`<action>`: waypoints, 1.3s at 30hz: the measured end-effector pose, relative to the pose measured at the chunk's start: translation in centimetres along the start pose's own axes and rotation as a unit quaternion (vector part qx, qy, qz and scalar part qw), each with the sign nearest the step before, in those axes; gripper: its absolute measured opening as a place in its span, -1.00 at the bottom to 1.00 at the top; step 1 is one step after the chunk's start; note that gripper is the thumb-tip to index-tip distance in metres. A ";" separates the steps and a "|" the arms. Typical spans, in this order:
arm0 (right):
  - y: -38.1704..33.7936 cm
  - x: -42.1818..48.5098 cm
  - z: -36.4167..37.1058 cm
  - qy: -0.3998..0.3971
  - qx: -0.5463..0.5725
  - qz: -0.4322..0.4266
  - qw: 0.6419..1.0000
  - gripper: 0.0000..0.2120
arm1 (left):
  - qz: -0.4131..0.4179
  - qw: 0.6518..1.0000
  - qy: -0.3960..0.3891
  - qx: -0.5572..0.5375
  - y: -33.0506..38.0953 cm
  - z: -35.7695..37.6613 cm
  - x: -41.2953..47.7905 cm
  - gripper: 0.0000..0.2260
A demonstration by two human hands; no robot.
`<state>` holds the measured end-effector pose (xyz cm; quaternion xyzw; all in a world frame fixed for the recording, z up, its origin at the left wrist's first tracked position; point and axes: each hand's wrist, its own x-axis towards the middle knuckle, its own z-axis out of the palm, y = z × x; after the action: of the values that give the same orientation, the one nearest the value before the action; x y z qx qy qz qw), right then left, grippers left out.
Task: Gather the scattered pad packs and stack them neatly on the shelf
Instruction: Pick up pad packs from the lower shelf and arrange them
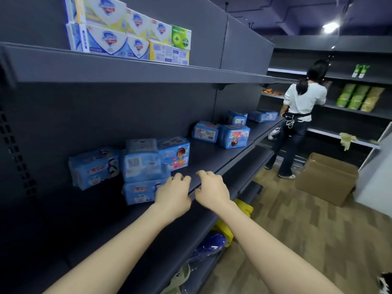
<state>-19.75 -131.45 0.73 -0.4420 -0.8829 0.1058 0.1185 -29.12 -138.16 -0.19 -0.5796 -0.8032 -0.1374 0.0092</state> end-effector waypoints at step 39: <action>3.0 18.4 0.8 -0.048 0.056 -0.146 0.986 -0.49 | -0.253 0.961 0.029 0.109 -2.3 0.1 15.9 -0.44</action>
<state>-28.43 -114.95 1.27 -0.2950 -0.9354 0.1575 0.1152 -36.46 -124.03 2.01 -0.3491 -0.9329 -0.0637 0.0607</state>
